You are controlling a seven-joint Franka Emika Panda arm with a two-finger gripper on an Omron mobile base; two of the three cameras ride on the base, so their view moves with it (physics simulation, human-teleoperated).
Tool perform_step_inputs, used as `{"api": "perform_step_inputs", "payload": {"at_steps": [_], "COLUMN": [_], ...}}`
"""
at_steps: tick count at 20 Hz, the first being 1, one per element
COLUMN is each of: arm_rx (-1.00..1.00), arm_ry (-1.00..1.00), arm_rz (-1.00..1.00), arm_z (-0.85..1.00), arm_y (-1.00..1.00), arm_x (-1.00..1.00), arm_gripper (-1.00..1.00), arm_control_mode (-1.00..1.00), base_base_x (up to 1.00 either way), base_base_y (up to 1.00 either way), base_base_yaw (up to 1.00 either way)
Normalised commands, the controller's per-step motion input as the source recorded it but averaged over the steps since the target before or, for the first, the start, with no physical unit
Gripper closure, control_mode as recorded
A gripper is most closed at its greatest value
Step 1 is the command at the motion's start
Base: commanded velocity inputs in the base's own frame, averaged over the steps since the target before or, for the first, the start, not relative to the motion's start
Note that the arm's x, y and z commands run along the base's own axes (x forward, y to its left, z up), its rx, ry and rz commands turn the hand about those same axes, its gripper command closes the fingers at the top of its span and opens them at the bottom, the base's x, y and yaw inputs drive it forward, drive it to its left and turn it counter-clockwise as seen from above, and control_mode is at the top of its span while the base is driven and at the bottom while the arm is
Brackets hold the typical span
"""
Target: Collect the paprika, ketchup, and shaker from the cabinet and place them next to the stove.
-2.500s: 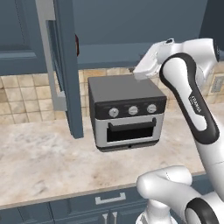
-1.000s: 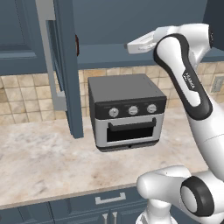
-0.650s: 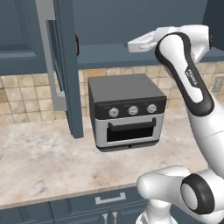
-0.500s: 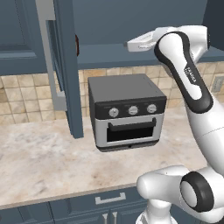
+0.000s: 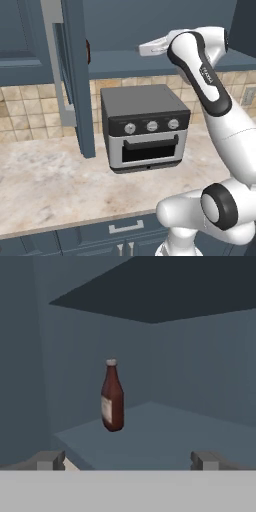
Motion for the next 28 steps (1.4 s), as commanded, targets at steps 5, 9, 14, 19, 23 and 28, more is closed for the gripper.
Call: {"api": "perform_step_inputs", "payload": {"at_steps": [5, 9, 14, 19, 23, 28], "arm_rx": [-0.04, -0.06, -0.07, -0.06, -0.03, 0.00], "arm_ry": [0.05, 0.03, 0.01, 0.00, 0.01, 0.00], "arm_rz": [0.00, 0.00, 0.00, 0.00, 0.00, 0.02], "arm_z": [0.00, 0.00, 0.00, 0.00, 0.00, 0.00], "arm_y": [0.24, 0.31, 0.40, 0.34, 0.25, 0.01], "arm_x": [0.26, 0.21, 0.17, 0.16, 0.09, 0.00], "arm_gripper": [-1.00, -1.00, -1.00, -1.00, -1.00, -1.00], "arm_control_mode": [-1.00, -1.00, -1.00, -1.00, -1.00, -1.00], "base_base_x": [0.00, 0.00, 0.00, 0.00, 0.00, 0.00], "base_base_y": [0.00, 0.00, 0.00, 0.00, 0.00, 0.00], "base_base_yaw": [0.00, 0.00, 0.00, 0.00, 0.00, 0.00]}}
